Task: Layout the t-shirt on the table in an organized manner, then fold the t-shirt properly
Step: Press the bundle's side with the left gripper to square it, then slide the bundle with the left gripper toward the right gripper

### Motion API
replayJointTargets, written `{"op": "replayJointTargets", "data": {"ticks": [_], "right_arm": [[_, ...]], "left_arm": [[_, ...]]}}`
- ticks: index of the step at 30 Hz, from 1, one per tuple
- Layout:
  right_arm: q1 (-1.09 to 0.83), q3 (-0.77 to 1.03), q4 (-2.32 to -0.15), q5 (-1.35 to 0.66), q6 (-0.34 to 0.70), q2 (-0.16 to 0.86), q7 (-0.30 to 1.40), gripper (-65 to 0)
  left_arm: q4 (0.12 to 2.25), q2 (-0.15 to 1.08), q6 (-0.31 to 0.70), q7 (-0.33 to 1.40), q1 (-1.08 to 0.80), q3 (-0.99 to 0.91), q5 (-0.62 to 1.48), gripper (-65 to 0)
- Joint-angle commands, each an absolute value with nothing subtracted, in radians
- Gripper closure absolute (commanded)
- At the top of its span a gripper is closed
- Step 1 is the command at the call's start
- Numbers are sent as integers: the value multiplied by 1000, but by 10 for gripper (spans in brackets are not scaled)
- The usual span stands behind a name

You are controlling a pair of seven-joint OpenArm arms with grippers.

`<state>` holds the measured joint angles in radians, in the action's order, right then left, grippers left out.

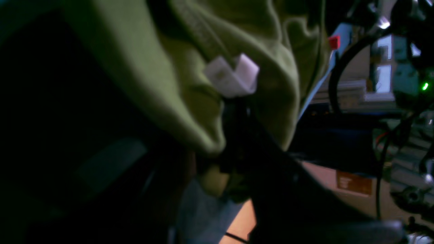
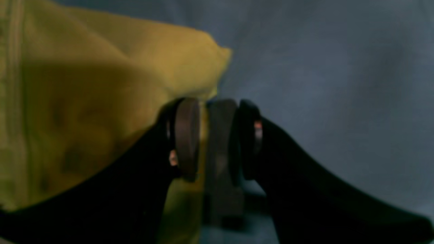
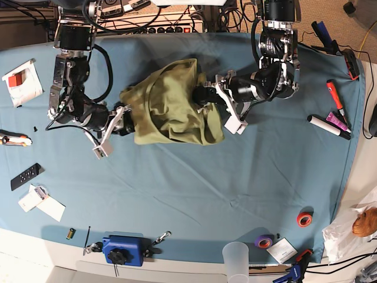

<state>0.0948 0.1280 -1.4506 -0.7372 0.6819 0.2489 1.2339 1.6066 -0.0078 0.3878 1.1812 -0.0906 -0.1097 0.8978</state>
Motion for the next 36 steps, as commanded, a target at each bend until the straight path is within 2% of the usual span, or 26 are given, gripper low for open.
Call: {"op": "replayJointTargets", "data": {"ticks": [1, 4, 6, 12, 18, 26, 36], "right_arm": [[110, 128, -1480, -822, 698, 251, 1279, -195], [92, 128, -1545, -1007, 698, 252, 1385, -195], [69, 128, -1616, -1044, 698, 252, 1396, -195], [-24, 128, -1789, -1020, 698, 252, 1396, -195], [-96, 128, -1792, -912, 698, 252, 1362, -195], [-170, 128, -1792, -819, 698, 252, 1332, -195], [-220, 128, -1792, -810, 698, 252, 1334, -195]], "left_arm": [[1626, -13, 405, 1171, -67, -107, 921, 0], [1626, -12, 410, 1168, -25, -107, 873, 0], [1625, -4, 410, 1153, 14, -107, 859, 0], [1580, 45, 455, 1145, 134, -68, 836, 0], [1477, 83, 496, 1144, 243, 141, 816, 0], [1394, 83, 490, 1099, 426, 380, 671, 0], [1276, 78, 461, 1036, 601, 524, 657, 0]]}}
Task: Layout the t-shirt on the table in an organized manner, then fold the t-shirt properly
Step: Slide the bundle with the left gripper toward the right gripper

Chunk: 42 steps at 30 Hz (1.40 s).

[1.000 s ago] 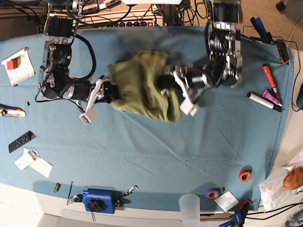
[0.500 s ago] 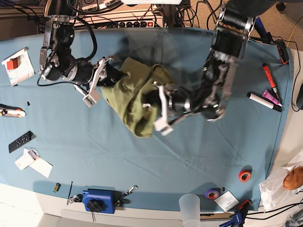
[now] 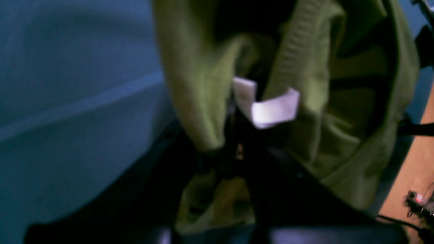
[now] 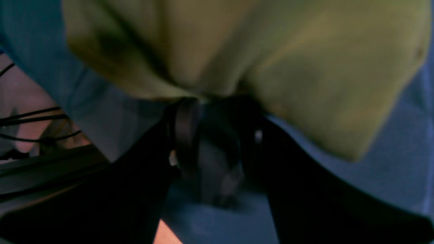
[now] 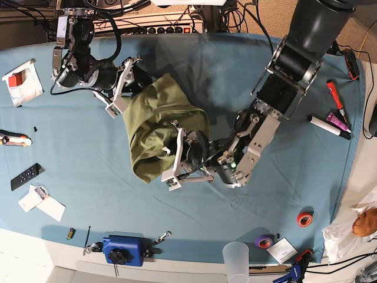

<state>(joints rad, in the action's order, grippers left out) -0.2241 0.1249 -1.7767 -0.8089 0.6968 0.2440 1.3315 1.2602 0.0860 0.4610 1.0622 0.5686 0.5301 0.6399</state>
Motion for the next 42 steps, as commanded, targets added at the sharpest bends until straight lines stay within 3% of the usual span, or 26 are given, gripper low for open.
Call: {"op": "replayJointTargets", "data": {"ticks": [1, 9, 22, 25, 28, 33, 37, 39, 42], "right_arm": [[-219, 128, -1792, -810, 698, 252, 1333, -195], [-219, 128, -1792, -810, 698, 252, 1335, -195], [-219, 133, -1792, -810, 698, 252, 1339, -195], [-219, 133, -1792, -810, 698, 252, 1339, -195], [-219, 133, -1792, -810, 698, 252, 1338, -195], [-218, 134, -1792, -811, 698, 252, 1333, -195], [-213, 134, -1794, -828, 698, 252, 1303, -194], [-195, 134, -1794, -863, 698, 252, 1292, -145], [-148, 134, -1794, -901, 698, 252, 1266, -16]], "left_arm": [[1264, 77, 461, 1024, 607, 535, 658, 0], [1241, 51, 446, 943, 615, 585, 625, 0], [1241, -66, 404, 731, 616, 585, 349, 0], [1241, -67, 403, 712, 616, 585, 342, -176], [1241, -67, 354, 674, 616, 585, 336, -236], [1254, -72, 276, 683, 622, 584, 334, -235], [1319, -72, 167, 830, 646, 584, 283, -204], [1377, -72, 117, 906, 657, 577, 231, -140], [1487, -72, 73, 995, 657, 535, 174, -23]]}}
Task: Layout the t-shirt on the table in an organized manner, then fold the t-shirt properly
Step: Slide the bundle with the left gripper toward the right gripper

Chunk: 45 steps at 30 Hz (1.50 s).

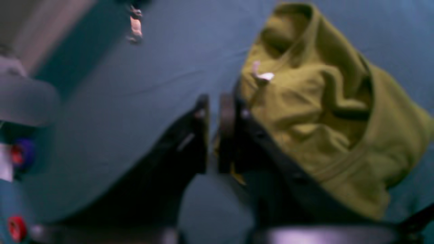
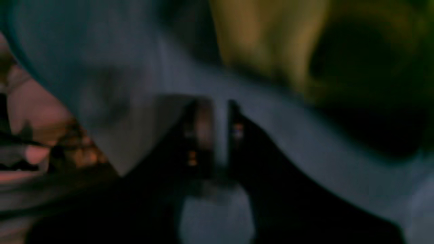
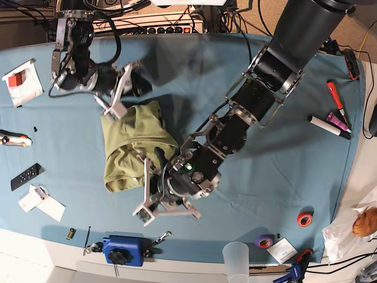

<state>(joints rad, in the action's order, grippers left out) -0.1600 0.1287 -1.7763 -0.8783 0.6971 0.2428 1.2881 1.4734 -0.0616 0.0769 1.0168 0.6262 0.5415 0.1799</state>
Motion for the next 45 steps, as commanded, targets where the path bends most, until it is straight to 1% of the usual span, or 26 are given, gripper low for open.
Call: {"op": "replayJointTargets", "data": {"ticks": [1, 4, 8, 12, 15, 19, 23, 27, 30, 32, 33, 37, 41, 45], "right_arm": [[-129, 134, -1794, -901, 698, 252, 1246, 0], [-66, 134, -1794, -900, 698, 247, 1201, 0], [7, 133, -1792, -888, 698, 244, 1198, 0], [21, 133, -1772, -722, 698, 244, 1151, 0], [-2, 133, -1670, -635, 698, 244, 1090, 0], [-6, 133, -1549, -631, 698, 244, 1041, 0], [25, 133, -1566, -639, 698, 244, 1037, 0], [95, 133, -1600, -673, 698, 243, 1016, 0], [161, 133, -1593, -633, 698, 238, 962, 0], [205, 133, -1575, -584, 698, 221, 955, 0], [223, 133, -1556, -566, 698, 209, 950, 0], [264, 133, -1410, -506, 698, 176, 926, 0], [271, 133, -1290, -485, 698, 177, 915, 0], [271, 133, -1331, -489, 698, 178, 950, 0]], "left_arm": [[1517, -72, 62, 1020, 657, 515, 152, 0], [1559, -71, 41, 1066, 650, 442, 89, 0], [1559, -65, 52, 1082, 618, 342, 118, 0], [1559, -30, 53, 1085, 577, 308, 150, 0], [1559, 2, 52, 1100, 551, 307, 157, 0], [1559, 20, 52, 1122, 524, 307, 157, 0], [1559, 20, 52, 1144, 511, 307, 157, 0], [1559, 20, 52, 1169, 495, 296, 149, 0], [1559, 20, 52, 1179, 490, 263, 149, 0], [1559, 20, 53, 1178, 491, 222, 150, 0], [1559, 20, 56, 1179, 491, 199, 150, 0], [1559, 25, 117, 1191, 490, 90, 158, 0], [1559, 90, 118, 1190, 477, 19, 239, 0], [1561, 179, 132, 1197, 437, -10, 281, 0]]}}
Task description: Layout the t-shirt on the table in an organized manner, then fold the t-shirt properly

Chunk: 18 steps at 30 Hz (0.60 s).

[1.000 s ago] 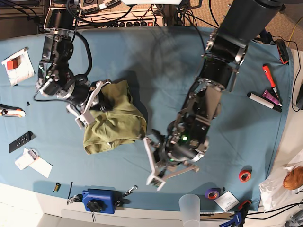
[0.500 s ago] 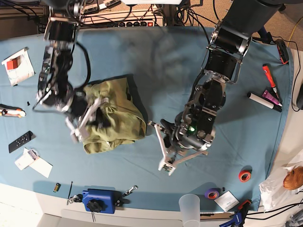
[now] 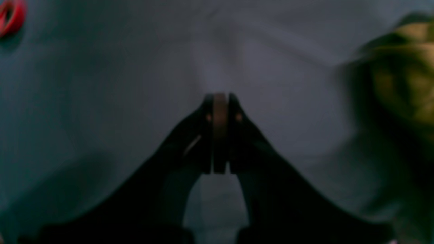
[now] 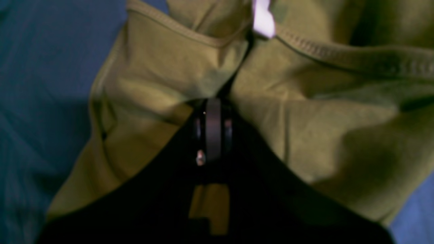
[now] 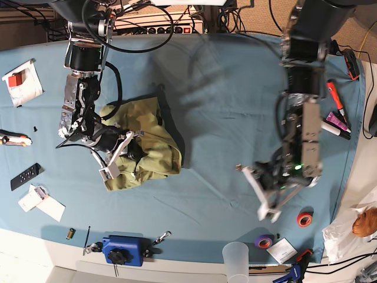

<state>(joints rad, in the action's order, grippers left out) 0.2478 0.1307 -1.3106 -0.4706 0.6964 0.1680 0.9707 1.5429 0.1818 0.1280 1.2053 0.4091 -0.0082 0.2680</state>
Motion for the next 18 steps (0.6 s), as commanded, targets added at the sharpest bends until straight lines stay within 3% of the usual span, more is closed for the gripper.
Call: {"op": "replayJointTargets", "data": {"ticks": [1, 11, 18], "right_arm": [[271, 133, -1361, -489, 698, 177, 965, 0], [255, 133, -1771, -507, 664, 178, 1223, 0], [99, 133, -1924, -508, 654, 178, 1238, 0]], "left_arm": [[1565, 201, 132, 1198, 426, -10, 289, 0], [1822, 376, 132, 1177, 258, -33, 289, 0], [1969, 444, 132, 1168, 63, -168, 299, 0]]}}
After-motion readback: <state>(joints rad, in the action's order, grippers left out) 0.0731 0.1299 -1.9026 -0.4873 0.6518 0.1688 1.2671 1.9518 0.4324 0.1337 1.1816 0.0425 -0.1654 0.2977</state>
